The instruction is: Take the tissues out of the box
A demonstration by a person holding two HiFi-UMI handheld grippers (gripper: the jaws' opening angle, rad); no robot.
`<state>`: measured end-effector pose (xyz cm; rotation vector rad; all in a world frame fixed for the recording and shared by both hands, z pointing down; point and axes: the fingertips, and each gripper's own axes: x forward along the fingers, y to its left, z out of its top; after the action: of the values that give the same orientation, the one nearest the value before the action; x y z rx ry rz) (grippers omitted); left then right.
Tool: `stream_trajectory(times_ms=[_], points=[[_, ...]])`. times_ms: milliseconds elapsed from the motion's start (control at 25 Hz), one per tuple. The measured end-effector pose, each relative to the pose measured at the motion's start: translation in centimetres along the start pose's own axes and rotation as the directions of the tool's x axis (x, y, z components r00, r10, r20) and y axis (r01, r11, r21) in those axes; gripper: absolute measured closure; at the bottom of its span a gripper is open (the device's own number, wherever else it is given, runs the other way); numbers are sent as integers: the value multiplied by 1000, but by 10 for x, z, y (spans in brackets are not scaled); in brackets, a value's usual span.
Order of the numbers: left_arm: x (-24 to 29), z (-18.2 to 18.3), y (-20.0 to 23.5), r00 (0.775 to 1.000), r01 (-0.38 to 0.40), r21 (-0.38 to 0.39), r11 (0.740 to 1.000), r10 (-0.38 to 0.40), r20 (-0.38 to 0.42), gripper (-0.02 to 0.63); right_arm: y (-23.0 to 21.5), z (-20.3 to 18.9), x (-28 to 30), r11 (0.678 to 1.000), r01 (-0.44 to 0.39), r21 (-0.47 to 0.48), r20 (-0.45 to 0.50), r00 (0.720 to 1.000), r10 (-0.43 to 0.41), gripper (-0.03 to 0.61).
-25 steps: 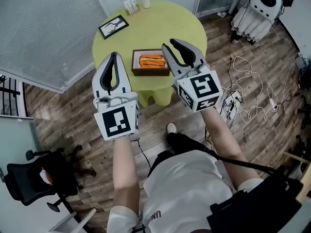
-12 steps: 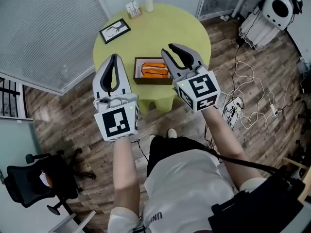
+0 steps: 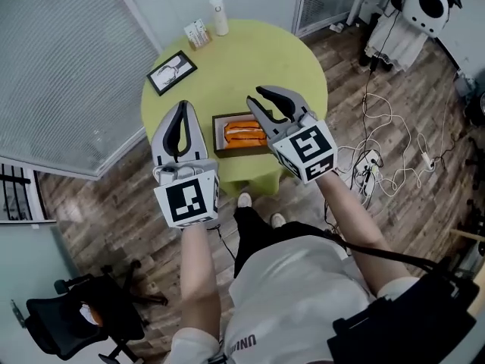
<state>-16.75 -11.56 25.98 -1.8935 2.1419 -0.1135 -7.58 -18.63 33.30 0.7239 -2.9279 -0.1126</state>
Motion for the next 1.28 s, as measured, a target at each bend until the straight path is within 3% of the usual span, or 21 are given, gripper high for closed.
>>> stream_trajectory(times_ms=[360, 640, 840, 960, 1080, 1280], points=[[46, -39, 6, 989, 145, -21, 989, -146, -25, 601, 1, -40, 33, 999, -53, -12, -112, 992, 51, 460], [67, -67, 0, 972, 223, -89, 971, -229, -59, 601, 10, -81, 48, 991, -113, -74, -224, 970, 94, 414], [74, -83, -11, 952, 290, -106, 951, -299, -70, 601, 20, -108, 53, 982, -180, -63, -294, 943, 154, 399], [80, -94, -15, 941, 315, -139, 939, -328, -81, 601, 29, -126, 56, 966, -249, -70, -367, 907, 207, 388], [90, -117, -12, 928, 342, -130, 931, -356, -108, 601, 40, -154, 69, 938, -341, -58, -453, 847, 280, 380], [84, -113, -21, 924, 352, -143, 925, -367, -103, 601, 57, -180, 60, 907, -417, -62, -549, 773, 318, 374]])
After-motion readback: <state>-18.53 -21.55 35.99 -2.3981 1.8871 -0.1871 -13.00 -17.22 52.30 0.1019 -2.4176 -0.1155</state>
